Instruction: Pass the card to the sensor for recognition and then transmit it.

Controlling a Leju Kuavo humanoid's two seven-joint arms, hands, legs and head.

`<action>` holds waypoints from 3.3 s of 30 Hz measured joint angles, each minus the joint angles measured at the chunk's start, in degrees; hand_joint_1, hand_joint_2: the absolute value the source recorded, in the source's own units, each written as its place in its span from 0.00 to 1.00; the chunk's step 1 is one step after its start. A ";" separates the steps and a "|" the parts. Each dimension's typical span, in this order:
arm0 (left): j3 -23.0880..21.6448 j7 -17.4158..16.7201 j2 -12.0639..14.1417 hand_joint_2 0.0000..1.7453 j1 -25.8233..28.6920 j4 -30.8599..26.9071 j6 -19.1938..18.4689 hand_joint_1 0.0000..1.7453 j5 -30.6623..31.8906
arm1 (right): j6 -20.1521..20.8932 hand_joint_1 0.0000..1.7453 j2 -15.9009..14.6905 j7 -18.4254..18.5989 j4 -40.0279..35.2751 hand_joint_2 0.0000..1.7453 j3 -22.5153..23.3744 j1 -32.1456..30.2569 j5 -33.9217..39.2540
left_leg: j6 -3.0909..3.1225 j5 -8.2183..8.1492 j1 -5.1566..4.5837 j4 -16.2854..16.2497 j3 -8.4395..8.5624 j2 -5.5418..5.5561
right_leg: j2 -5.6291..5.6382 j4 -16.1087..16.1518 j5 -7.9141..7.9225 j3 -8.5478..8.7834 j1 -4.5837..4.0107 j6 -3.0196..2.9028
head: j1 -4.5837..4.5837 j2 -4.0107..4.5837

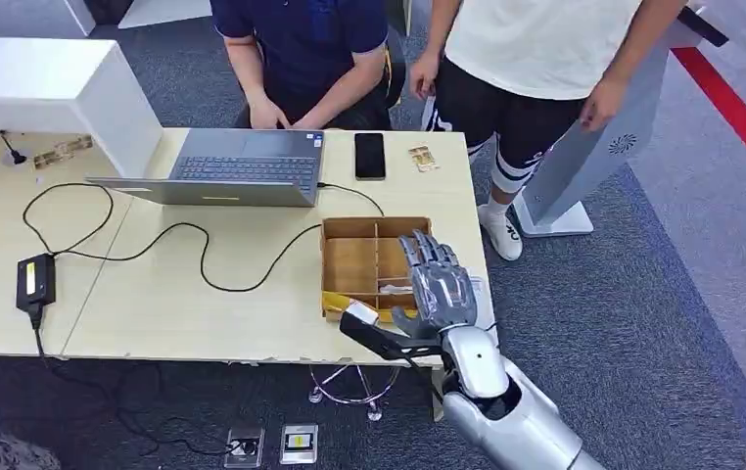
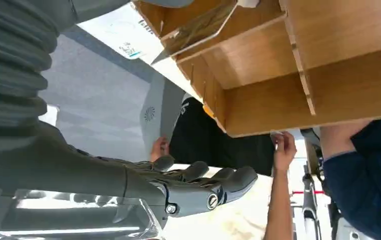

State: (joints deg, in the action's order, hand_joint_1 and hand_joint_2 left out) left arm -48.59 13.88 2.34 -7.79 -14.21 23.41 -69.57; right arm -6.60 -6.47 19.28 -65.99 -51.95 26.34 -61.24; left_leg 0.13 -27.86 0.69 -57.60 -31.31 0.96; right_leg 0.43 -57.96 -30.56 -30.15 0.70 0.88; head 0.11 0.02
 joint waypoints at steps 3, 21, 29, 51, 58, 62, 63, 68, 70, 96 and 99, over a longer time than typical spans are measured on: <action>0.02 -0.07 0.00 1.00 0.08 -0.02 0.00 0.00 -0.11 | -0.02 0.00 0.50 -0.09 1.47 1.00 -0.35 0.32 0.00 | 0.00 0.00 0.00 0.00 0.00 0.00 | 0.00 0.00 0.00 0.00 0.00 0.00 | 0.02 0.00; 0.02 -0.07 -0.02 1.00 0.12 -0.02 0.11 0.00 -0.42 | -0.19 0.13 1.64 -0.39 6.08 1.00 -1.46 1.11 -0.02 | 0.00 0.00 0.00 0.00 0.00 -0.01 | 0.01 0.00 0.00 -0.01 0.00 0.00 | 0.00 -0.02; 0.02 -0.07 -0.02 1.00 0.12 0.00 0.20 0.00 -0.50 | -0.39 0.42 1.79 -0.44 7.02 1.00 -1.57 1.27 -0.18 | 0.00 0.00 0.00 0.00 0.00 -0.01 | 0.01 0.00 0.00 -0.01 0.00 0.00 | 0.00 -0.02; 0.00 -0.07 -0.02 1.00 0.14 0.00 0.33 0.00 -0.72 | -0.70 0.53 2.08 -0.44 7.94 1.00 -2.23 1.64 -0.70 | 0.00 0.00 0.00 0.00 0.00 -0.01 | 0.01 0.00 0.00 -0.01 0.00 0.00 | 0.00 -0.02; 0.00 -0.07 -0.02 1.00 0.14 0.00 0.33 0.00 -0.70 | -0.87 0.89 2.16 -0.44 7.98 1.00 -2.25 1.65 -1.42 | 0.00 0.00 0.00 0.00 0.01 -0.01 | 0.01 0.00 0.00 -0.01 0.00 0.00 | 0.00 0.00; 0.00 -0.07 -0.02 1.00 0.14 0.00 0.39 0.00 -0.70 | -1.22 1.00 2.21 -0.39 7.98 1.00 -2.23 1.73 -2.19 | 0.00 0.00 0.00 -0.01 0.01 -0.01 | 0.01 0.00 0.00 -0.01 0.00 0.00 | 0.00 -0.02; 0.00 -0.07 -0.02 1.00 0.14 0.00 0.44 0.00 -0.70 | -1.33 1.00 2.23 -0.39 7.98 1.00 -2.25 1.73 -2.36 | 0.00 0.00 0.00 -0.01 0.01 -0.01 | 0.01 0.00 0.00 -0.01 0.00 0.00 | 0.02 0.00; 0.00 -0.04 -0.02 1.00 0.13 0.00 0.70 0.00 -0.68 | -1.68 1.00 2.23 -0.11 7.98 1.00 -2.23 1.98 -3.08 | 0.00 0.00 0.00 -0.01 0.01 -0.01 | 0.01 0.00 0.00 -0.01 0.00 0.00 | 0.00 -0.02; 0.00 -0.04 -0.02 1.00 0.13 -0.02 0.72 0.00 -0.66 | -1.68 1.00 2.23 -0.05 7.98 1.00 -2.23 2.11 -3.11 | 0.00 0.00 0.00 -0.01 0.01 -0.01 | 0.01 0.00 0.00 -0.01 0.00 0.00 | 0.00 0.00; 0.00 1.31 -0.02 1.00 0.41 0.00 1.90 0.00 -1.05 | -5.01 1.00 -1.97 3.69 -14.65 1.00 3.13 7.95 -15.76 | 0.00 0.01 -0.01 -0.03 0.05 -0.07 | 0.11 0.00 0.01 -0.02 0.01 0.00 | 0.00 -0.02; 0.00 1.51 -0.02 1.00 0.38 0.00 2.08 0.00 -1.05 | -5.90 1.00 -2.62 3.69 -19.38 1.00 4.44 9.28 -16.72 | 0.00 0.01 -0.01 -0.03 0.07 -0.07 | 0.12 0.00 0.01 -0.02 0.01 0.00 | 0.02 -0.02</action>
State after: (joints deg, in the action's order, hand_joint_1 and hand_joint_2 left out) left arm -48.59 15.39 2.32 -7.41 -14.21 25.49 -70.62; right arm -12.50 -9.09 22.97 -85.37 -47.52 35.61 -77.96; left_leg 0.12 -27.85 0.68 -57.63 -31.24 0.88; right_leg 0.55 -57.96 -30.55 -30.17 0.71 0.88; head 0.13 0.00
